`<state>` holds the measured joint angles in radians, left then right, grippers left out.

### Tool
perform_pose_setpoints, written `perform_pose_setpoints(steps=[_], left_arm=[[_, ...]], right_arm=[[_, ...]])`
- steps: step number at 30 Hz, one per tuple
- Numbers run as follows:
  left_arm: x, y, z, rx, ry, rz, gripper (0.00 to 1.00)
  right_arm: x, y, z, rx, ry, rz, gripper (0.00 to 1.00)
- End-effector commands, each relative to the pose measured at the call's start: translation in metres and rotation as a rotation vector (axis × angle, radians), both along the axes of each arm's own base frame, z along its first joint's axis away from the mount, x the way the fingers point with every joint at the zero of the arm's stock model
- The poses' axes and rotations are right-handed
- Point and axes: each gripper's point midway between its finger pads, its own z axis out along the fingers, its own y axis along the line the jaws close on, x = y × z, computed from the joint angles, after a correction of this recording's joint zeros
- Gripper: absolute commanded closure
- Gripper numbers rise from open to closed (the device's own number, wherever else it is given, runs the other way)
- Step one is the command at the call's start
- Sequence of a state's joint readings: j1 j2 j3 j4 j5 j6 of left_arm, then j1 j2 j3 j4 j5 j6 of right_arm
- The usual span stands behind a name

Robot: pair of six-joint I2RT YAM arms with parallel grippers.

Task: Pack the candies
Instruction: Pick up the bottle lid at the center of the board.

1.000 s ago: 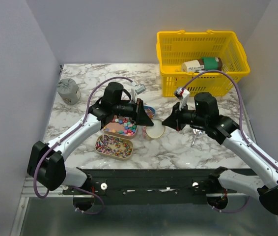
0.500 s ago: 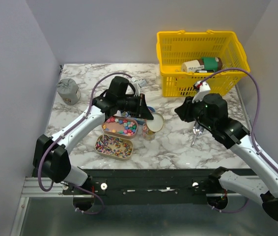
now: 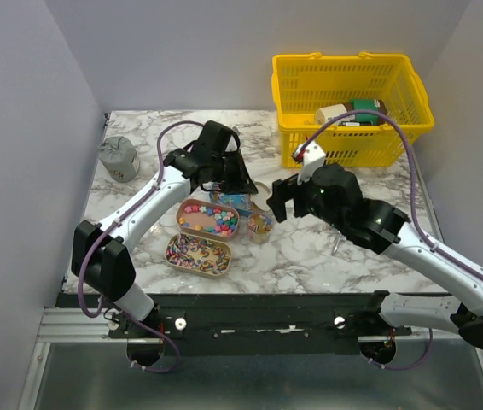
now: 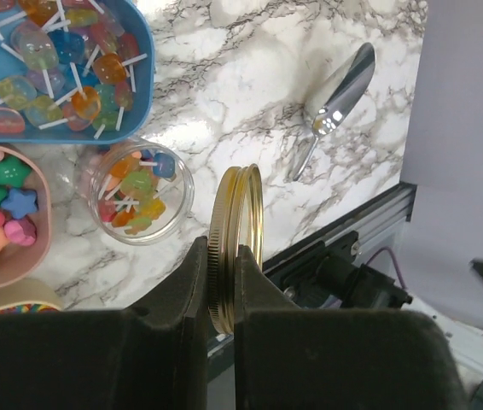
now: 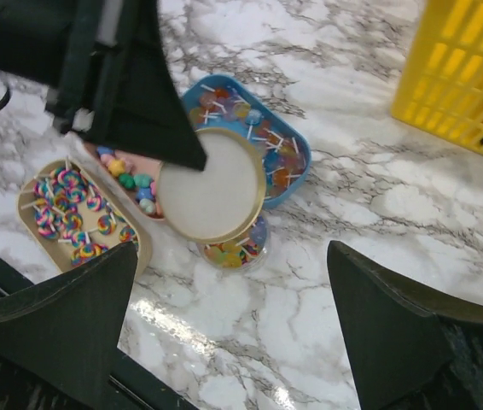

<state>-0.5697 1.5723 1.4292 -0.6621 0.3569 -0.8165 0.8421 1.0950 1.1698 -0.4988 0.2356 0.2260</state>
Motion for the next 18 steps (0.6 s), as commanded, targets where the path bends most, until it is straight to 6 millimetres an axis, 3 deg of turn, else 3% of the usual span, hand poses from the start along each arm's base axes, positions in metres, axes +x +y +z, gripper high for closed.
perform_pose_setpoints(steps=[1, 3, 11, 18], left_arm=[[0.004, 0.006, -0.002, 0.017, 0.085, 0.120, 0.88], [0.002, 0.007, -0.001, 0.010, 0.103, 0.134, 0.88], [-0.005, 0.014, -0.004, -0.015, 0.149, 0.141, 0.88], [-0.014, 0.010, 0.000, -0.066, 0.173, 0.122, 0.88]], right_arm=[[0.007, 0.009, -0.009, -0.176, -0.143, -0.065, 0.04], [0.002, 0.019, -0.016, -0.240, -0.186, -0.055, 0.11], [0.002, 0.053, -0.054, -0.381, -0.211, -0.047, 0.15], [0.011, 0.060, -0.074, -0.434, -0.228, -0.120, 0.20]])
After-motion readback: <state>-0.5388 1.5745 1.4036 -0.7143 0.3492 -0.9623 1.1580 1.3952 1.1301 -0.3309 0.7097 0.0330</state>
